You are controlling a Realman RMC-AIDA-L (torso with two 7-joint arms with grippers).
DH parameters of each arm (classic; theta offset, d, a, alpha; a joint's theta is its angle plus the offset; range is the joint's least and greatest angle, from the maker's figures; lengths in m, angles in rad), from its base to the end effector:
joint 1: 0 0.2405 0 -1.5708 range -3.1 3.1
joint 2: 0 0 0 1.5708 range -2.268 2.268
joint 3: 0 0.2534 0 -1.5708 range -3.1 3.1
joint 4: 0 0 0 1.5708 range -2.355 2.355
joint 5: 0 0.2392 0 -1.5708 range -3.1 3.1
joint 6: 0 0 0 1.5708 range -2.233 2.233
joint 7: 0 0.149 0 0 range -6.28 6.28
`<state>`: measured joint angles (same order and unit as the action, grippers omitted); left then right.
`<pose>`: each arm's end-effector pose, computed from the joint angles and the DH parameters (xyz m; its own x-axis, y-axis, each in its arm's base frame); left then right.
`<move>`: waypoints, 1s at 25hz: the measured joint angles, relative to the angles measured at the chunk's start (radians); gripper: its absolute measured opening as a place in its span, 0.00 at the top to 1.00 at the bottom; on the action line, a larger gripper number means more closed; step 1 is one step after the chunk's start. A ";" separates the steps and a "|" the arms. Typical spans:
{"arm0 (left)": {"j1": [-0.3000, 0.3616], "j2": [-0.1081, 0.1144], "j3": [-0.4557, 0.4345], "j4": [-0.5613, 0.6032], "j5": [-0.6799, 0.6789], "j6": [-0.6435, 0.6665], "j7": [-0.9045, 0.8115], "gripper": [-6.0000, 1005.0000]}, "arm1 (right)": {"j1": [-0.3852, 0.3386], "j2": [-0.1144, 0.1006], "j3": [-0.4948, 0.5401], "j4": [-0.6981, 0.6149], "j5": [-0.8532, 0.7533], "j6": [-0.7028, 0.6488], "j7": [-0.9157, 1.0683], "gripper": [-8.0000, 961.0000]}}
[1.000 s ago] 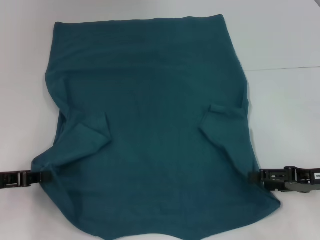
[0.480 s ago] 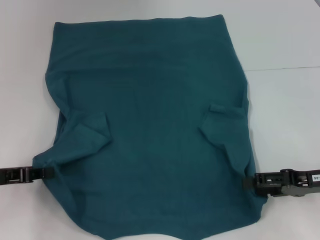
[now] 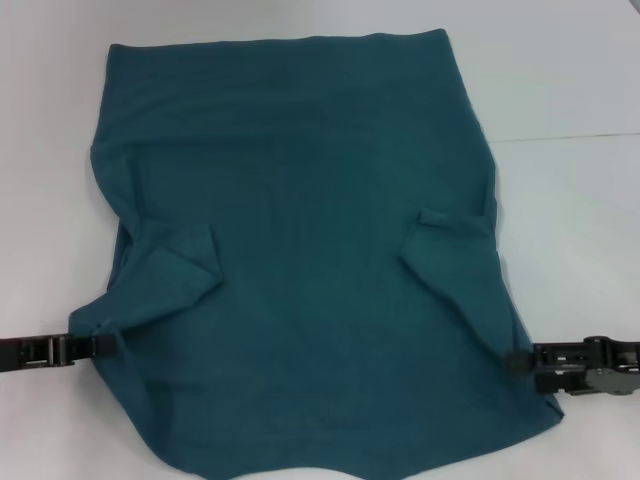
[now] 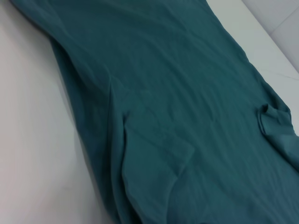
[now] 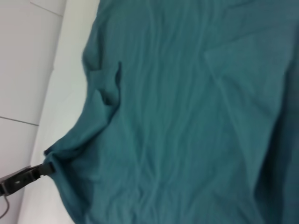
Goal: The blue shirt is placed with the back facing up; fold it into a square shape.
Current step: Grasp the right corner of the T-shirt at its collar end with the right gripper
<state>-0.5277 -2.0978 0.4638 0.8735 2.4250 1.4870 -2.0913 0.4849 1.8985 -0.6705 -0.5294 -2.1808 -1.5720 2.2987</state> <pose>-0.3309 0.3565 0.0445 0.3855 0.8208 0.4215 0.9225 -0.3528 -0.1567 0.3518 0.3266 0.0417 0.0673 -0.9505 -0.3033 -0.9831 -0.1150 0.1421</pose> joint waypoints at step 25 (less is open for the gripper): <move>-0.008 -0.010 0.001 -0.008 0.000 -0.004 0.007 0.91 | -0.025 -0.016 0.002 -0.030 -0.087 0.009 0.035 0.03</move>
<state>-0.5353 -2.1082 0.4650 0.8651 2.4251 1.4833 -2.0848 0.4598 1.8824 -0.6687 -0.5590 -2.2673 -1.5627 2.3340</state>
